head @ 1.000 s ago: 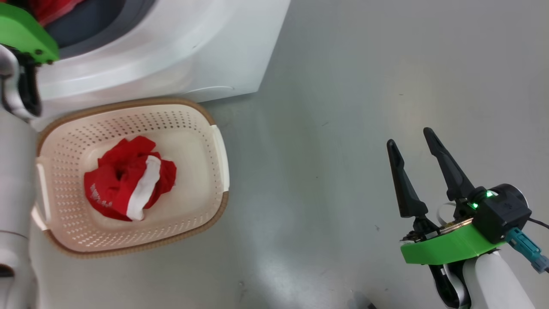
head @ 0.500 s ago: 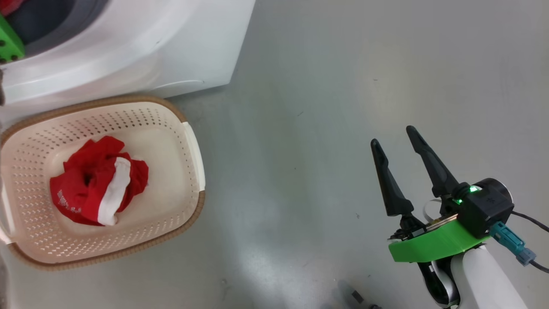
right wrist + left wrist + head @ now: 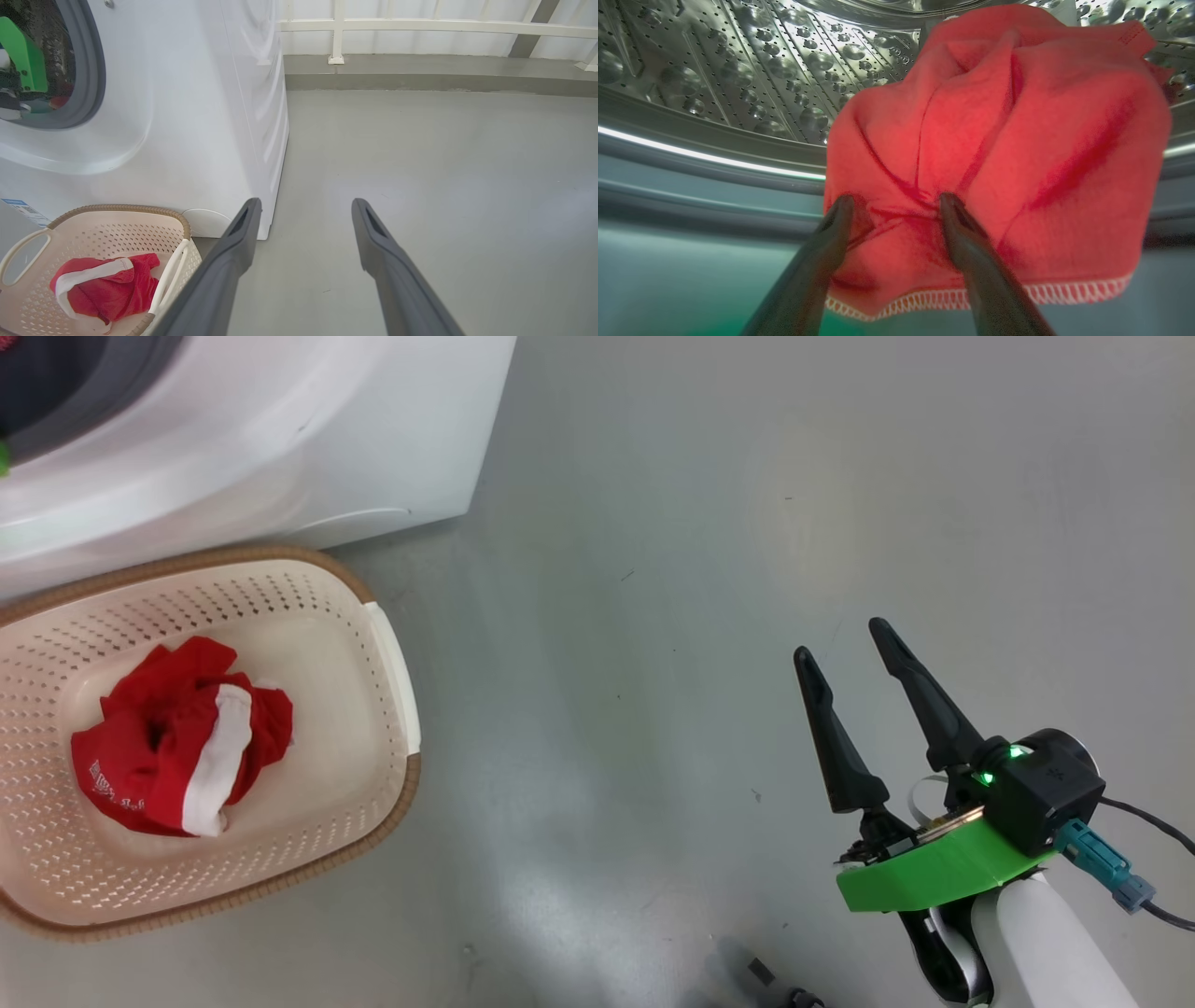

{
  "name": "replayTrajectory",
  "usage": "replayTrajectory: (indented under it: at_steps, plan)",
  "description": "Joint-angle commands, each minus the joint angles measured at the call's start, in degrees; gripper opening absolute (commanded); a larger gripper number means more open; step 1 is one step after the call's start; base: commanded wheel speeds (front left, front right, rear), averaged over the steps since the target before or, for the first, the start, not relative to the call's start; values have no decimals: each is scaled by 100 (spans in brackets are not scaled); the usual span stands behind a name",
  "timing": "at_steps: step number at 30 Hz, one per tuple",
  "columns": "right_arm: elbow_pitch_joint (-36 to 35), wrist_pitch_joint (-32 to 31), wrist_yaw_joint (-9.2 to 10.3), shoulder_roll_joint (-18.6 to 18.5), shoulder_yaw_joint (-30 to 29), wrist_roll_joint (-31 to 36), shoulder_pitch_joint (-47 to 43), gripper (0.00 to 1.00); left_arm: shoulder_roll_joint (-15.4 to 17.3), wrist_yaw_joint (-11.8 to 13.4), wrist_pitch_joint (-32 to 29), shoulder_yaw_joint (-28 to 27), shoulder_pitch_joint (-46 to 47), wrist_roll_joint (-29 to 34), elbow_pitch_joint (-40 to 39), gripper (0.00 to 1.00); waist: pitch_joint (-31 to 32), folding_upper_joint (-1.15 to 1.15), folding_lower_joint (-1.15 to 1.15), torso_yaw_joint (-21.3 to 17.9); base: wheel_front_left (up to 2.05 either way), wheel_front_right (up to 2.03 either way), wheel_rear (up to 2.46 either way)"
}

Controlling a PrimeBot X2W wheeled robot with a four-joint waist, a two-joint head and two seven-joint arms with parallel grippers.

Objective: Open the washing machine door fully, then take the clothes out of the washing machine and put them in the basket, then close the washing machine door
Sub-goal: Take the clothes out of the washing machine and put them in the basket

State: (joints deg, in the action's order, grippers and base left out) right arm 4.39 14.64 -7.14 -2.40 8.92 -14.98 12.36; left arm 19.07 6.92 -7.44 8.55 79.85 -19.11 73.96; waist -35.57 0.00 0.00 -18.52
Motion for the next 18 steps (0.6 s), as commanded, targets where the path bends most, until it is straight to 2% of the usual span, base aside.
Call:
replayTrajectory:
  at_steps: [1, 2, 3, 4, 12, 18]
  plan:
    - [-95, 36, -35, -48, 141, -71, 68, 100, 278, 51, -65, -10, -3, 37, -59, 81, -11, 0, 0, -10, 0, 0, 0]
    - [-94, 36, -35, -48, 139, -72, 70, 100, 283, 52, -75, -1, -8, 34, -56, 42, -16, 0, 0, -11, 0, 0, 0]
    - [-93, 36, -35, -48, 136, -72, 72, 100, 286, 55, -75, 8, -7, 32, -54, 17, -22, 0, 0, -9, 0, 0, 0]
    - [-93, 36, -35, -48, 134, -72, 74, 100, 286, 49, -77, 23, -6, 34, -52, 0, -29, 0, 0, -4, 0, 0, 0]
    - [-84, 36, -35, -48, 107, -77, 103, 100, 292, 43, 382, 61, 21, 1, -159, 0, -35, 0, 0, 82, 0, 0, 0]
    - [-69, 36, -35, -48, 137, -63, 113, 100, 251, -142, 1016, 75, -33, -56, -318, 0, 12, 0, 0, 198, 0, 0, 0]
